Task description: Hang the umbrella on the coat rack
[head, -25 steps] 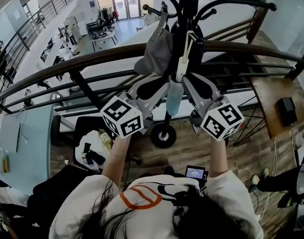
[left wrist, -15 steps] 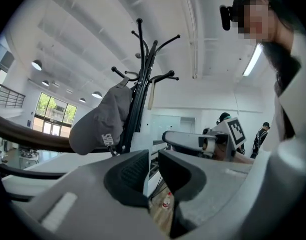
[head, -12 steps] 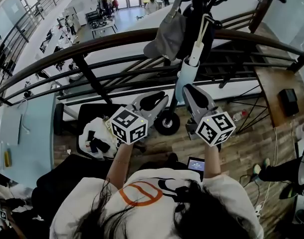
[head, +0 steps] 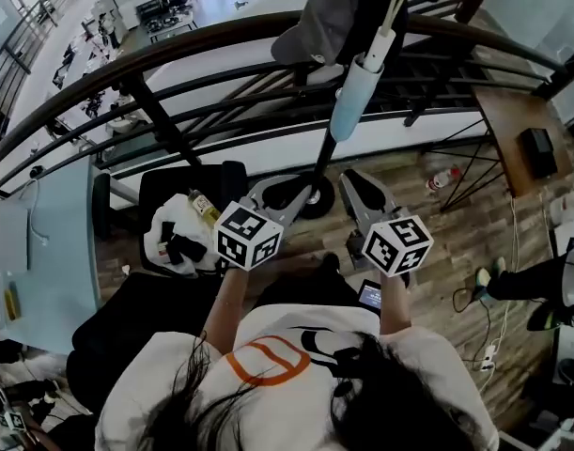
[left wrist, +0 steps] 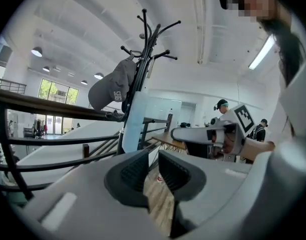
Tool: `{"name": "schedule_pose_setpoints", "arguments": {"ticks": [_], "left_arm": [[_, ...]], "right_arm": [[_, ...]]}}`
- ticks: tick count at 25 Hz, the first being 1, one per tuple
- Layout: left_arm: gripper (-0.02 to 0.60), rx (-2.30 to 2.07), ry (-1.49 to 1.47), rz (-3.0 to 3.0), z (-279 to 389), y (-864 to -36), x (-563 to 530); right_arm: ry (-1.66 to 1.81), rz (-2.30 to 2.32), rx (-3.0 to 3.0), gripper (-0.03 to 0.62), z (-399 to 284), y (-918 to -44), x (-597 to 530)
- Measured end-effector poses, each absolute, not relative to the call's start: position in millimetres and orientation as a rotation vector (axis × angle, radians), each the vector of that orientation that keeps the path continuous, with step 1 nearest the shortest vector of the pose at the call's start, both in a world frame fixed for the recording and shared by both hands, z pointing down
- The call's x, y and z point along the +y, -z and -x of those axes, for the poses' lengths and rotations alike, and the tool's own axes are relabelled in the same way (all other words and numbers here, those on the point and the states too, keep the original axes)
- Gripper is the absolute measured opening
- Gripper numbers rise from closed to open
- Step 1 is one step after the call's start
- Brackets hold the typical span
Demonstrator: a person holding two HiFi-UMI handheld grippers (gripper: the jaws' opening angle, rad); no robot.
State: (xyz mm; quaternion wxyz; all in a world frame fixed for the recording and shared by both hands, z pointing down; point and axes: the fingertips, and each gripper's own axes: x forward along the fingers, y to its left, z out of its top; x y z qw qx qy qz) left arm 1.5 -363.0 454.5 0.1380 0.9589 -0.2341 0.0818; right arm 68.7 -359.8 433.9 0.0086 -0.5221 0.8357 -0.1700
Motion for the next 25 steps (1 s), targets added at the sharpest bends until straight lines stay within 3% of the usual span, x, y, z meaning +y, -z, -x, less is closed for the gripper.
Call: {"name": "schedule_pose_setpoints", "arguments": {"ticks": [25], "left_arm": [[0.040,-0.545,-0.198,-2.704,-35,-476,-233]], "right_arm": [[0.632,1.672,2.602,0.051,-80,-472,-235]]}}
